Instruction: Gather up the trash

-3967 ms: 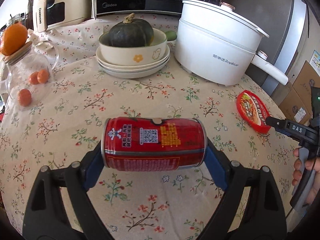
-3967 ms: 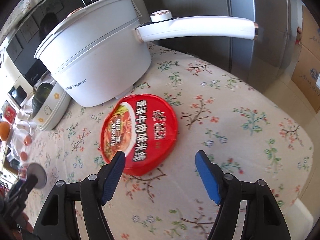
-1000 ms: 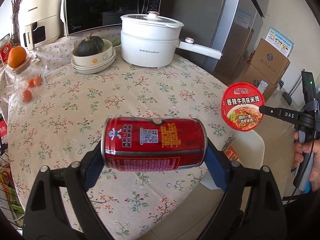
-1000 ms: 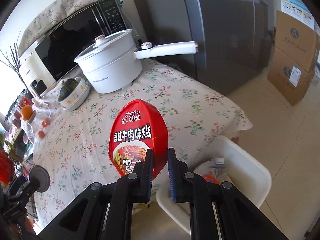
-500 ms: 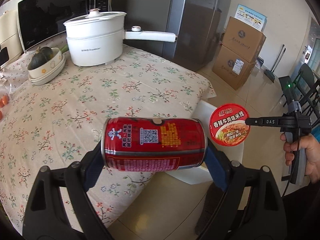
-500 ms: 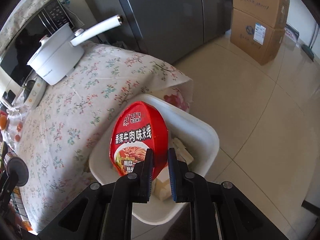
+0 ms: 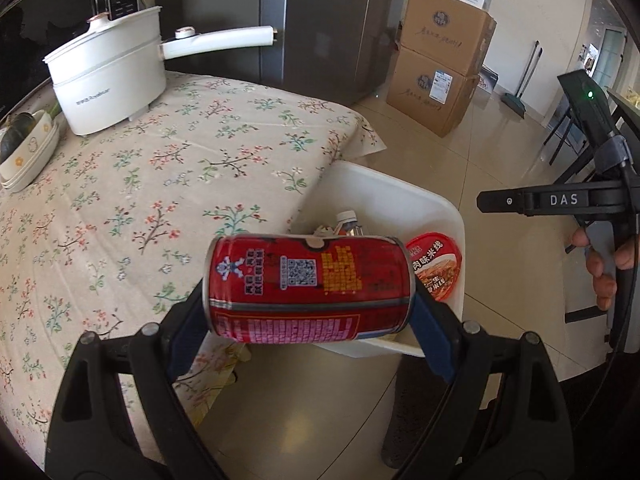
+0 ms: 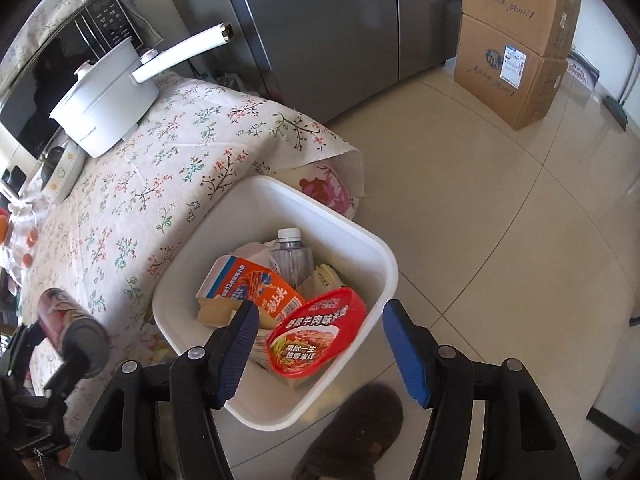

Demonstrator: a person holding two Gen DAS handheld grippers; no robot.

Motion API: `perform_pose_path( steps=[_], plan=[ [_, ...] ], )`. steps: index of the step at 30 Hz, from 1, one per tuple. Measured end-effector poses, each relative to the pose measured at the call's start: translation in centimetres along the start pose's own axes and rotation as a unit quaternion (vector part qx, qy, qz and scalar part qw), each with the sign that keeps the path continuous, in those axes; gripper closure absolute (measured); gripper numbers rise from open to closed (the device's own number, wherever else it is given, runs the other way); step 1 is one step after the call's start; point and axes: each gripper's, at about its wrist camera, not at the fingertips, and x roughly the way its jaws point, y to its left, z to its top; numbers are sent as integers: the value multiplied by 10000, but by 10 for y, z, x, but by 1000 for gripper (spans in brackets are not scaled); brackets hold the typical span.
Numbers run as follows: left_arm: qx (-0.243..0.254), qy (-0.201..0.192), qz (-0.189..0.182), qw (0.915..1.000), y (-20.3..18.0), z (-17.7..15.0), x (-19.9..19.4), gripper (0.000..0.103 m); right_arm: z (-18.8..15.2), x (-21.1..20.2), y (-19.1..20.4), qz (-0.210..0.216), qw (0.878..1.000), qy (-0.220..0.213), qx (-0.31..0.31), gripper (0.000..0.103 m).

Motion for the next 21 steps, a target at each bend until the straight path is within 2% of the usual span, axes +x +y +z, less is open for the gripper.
perform_pose_path(
  steps=[7,12,14,16,21],
  plan=[
    [219,232,-76,9995,-28,3,37,13,0,-5,-6,-14,10000,-46,67,33],
    [206,211,-164,9994,-31,8,48,11,-3,-5,-10,-104,9999,-36,100,32],
    [176,377,-136,9990,-31,9,52,8,-4,-6,-11,-138,9998,-37,116,29],
    [98,356,9,9993,-27,7,49,3,-4,-8,-13,-166,9997,-66,188,26],
    [-277,273,256,9989,-8,1,20,1,-8,-19,-11,-170,9993,-167,303,22]
  ],
)
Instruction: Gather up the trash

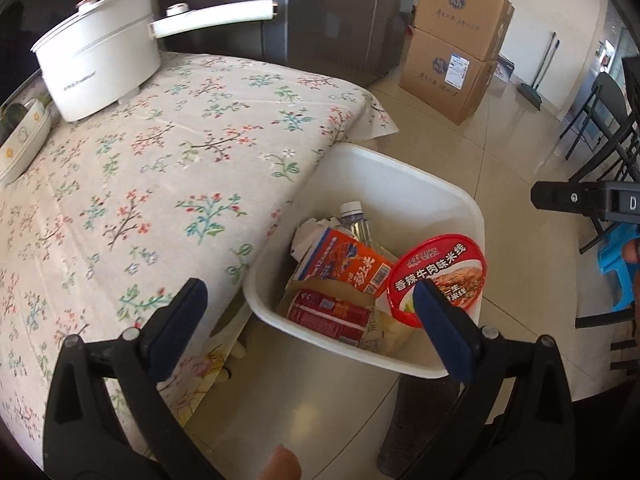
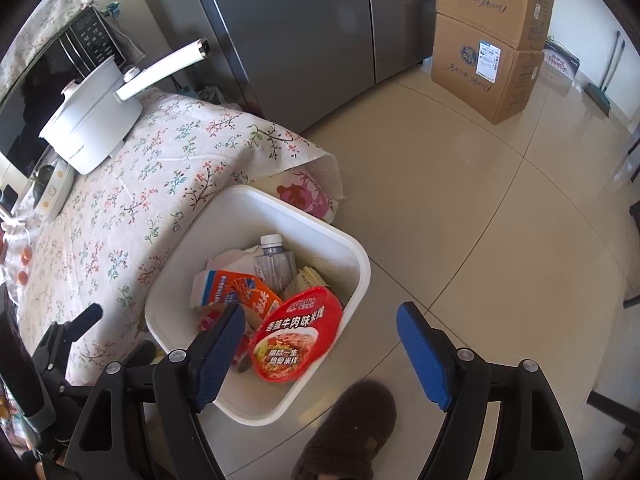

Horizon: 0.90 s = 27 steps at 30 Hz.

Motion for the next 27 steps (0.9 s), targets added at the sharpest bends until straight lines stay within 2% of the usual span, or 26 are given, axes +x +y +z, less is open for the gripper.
perform_pose_path(
  steps=[4,12,16,21,27],
  plan=[
    [-304,-89,64,9995,18,-10,-35,1,-11,-19,16,17,9998,-191,-115,18],
    [-510,-555,822,9938,48,-38,-105,1,-54,-60,75,165,9939,-722,-817,12],
    [-834,-723,957,9893,66,-62,-135,1,-78,-80,103,114,9882,-1071,-1089,10],
    [-1077,-812,1147,9842,84,-88,-154,1,-104,-103,127,111,9788,-1518,-1369,10],
    [-1045,-891,1158,9837,88,-96,-164,1,-122,-109,150,30,9684,-1788,-1739,9]
  ],
)
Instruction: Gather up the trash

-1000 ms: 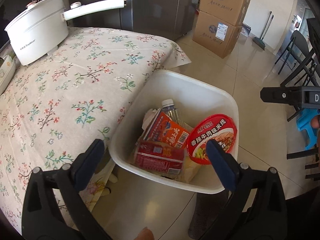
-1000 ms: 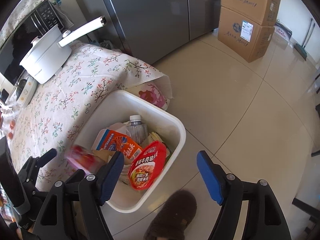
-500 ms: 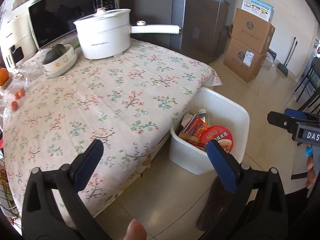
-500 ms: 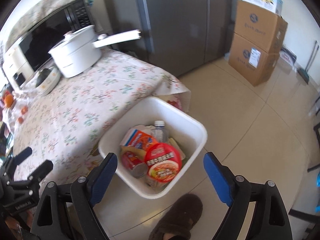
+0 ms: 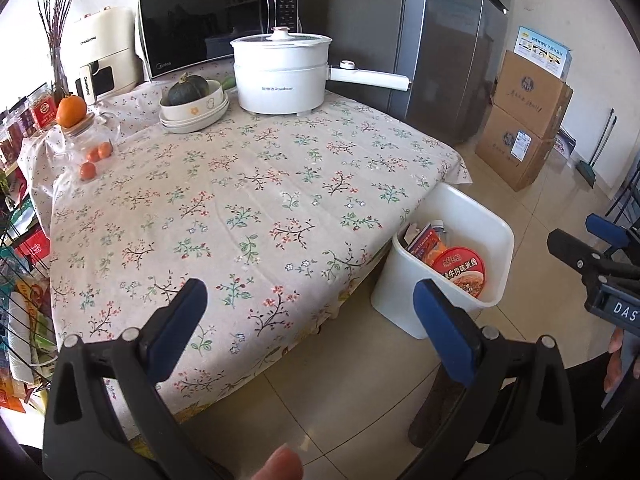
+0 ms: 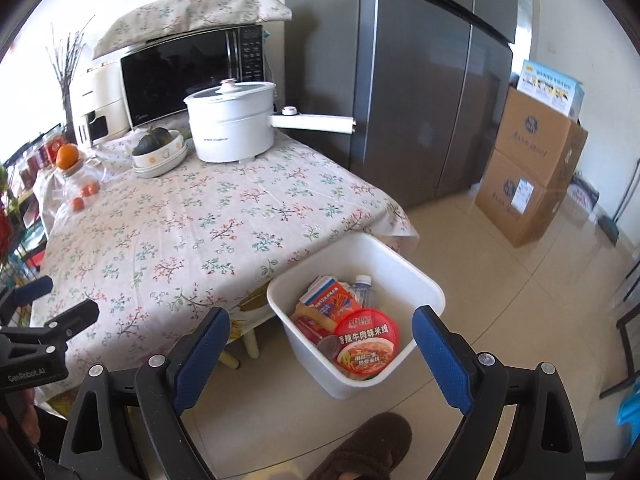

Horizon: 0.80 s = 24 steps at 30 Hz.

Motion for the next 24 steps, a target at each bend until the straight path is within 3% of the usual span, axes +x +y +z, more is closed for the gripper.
perform_pose_path(
  steps=[6,24],
  plan=[
    [-57,-99,76,9999,3,-5,0,1,-3,14,6,20,9998,177,16,9],
    [-171,-276,35,9995,3,-3,-7,1,-2,9,16,16,10000,48,-66,9]
  ],
)
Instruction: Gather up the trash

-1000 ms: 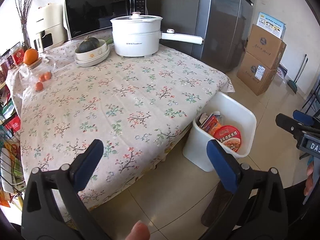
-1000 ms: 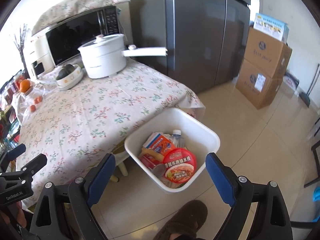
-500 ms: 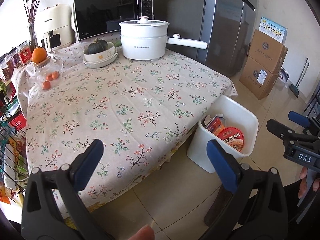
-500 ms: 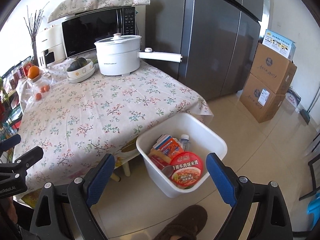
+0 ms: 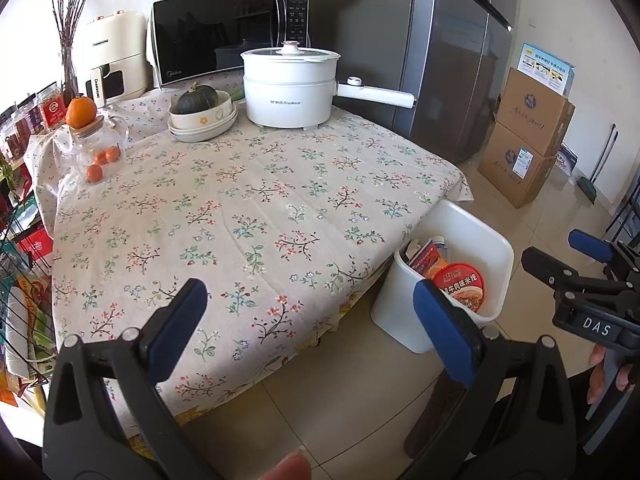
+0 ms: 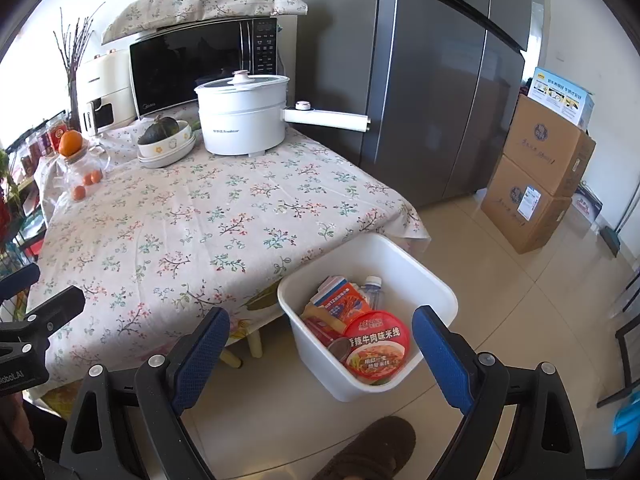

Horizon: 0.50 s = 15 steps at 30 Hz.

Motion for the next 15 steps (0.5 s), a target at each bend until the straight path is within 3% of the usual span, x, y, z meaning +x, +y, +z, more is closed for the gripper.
perform_pose_path(
  steps=[15],
  plan=[
    [-3,26,-34,10000,-1,0,0,1,2,-2,0,-8,10000,-33,51,9]
  ],
)
